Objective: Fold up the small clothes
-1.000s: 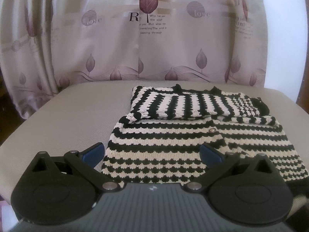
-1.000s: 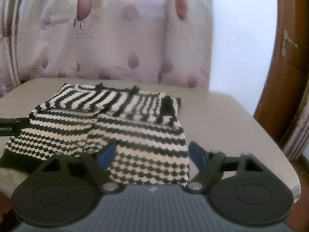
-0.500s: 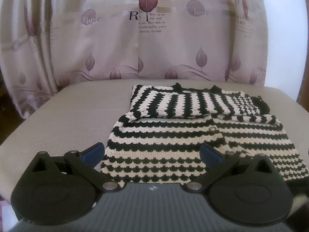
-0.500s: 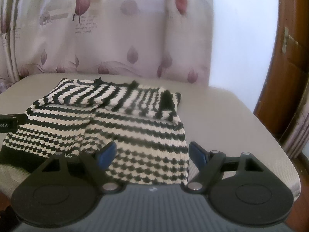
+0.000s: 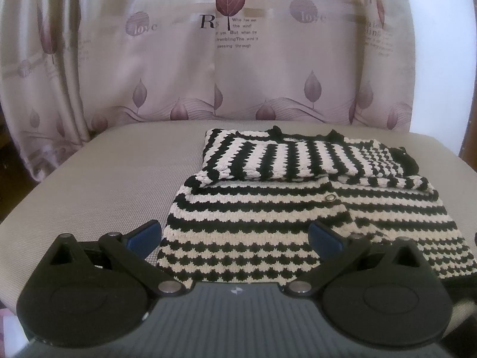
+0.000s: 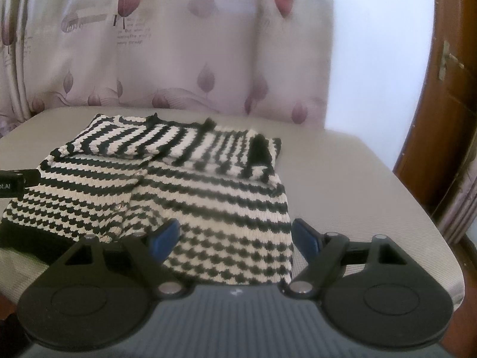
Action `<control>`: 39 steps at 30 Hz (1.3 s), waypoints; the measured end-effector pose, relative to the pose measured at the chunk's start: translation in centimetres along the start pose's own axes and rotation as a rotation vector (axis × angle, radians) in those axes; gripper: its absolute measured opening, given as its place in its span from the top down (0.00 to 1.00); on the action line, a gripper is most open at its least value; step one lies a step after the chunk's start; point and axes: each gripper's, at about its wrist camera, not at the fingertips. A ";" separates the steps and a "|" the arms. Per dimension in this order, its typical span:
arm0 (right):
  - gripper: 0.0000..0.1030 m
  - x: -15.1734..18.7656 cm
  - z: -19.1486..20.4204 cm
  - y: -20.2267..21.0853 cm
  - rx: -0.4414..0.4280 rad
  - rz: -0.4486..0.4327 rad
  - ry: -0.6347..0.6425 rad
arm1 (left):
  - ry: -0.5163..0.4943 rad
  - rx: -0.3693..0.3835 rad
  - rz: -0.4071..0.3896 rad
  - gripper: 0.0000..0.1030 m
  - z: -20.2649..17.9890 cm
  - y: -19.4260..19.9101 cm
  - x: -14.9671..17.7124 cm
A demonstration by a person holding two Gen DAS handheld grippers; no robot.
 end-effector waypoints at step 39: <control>0.19 0.8 0.1 -1.3 -0.002 0.057 0.005 | -0.017 -0.010 0.026 0.00 -0.3 -0.7 0.3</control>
Point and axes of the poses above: each gripper's, at about its wrist camera, not at the fingertips, and y roughly against the way its jaws point, z to its left, x to its underside, and after that the axes turned 15 degrees about -y, right-handed
